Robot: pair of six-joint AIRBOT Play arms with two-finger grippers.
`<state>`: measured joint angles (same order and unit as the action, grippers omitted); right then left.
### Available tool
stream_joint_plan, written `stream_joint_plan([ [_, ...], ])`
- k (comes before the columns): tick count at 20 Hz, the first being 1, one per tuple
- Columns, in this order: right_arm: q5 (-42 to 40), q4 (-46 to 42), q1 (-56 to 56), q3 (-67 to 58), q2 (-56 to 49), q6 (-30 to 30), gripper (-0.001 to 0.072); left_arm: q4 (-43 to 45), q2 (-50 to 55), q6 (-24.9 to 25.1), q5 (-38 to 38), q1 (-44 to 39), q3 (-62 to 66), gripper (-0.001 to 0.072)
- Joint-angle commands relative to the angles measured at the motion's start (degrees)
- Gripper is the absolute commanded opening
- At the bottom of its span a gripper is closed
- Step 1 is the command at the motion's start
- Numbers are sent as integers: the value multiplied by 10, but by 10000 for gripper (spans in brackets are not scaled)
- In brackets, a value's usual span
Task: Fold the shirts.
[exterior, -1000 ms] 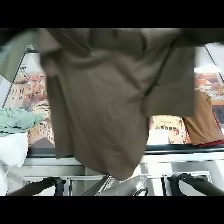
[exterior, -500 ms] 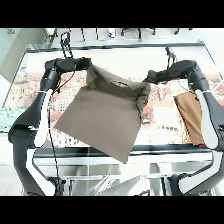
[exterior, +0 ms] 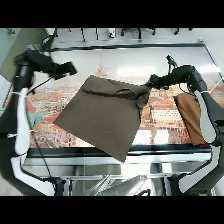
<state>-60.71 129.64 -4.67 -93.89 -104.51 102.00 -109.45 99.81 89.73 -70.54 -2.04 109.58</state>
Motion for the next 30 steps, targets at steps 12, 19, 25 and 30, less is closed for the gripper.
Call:
stream_joint_plan([
  [12,-40,17,-21,0,2,2,18,-167,-249,7,138,18,-690,705],
  [19,-52,17,-21,0,3,2,18,-161,-210,20,191,8,-635,120],
  [25,-63,0,-23,0,26,-1,17,-160,-120,40,105,26,-497,20],
  [30,-68,-2,-27,5,26,0,18,-129,-196,64,-3,63,-524,86],
])
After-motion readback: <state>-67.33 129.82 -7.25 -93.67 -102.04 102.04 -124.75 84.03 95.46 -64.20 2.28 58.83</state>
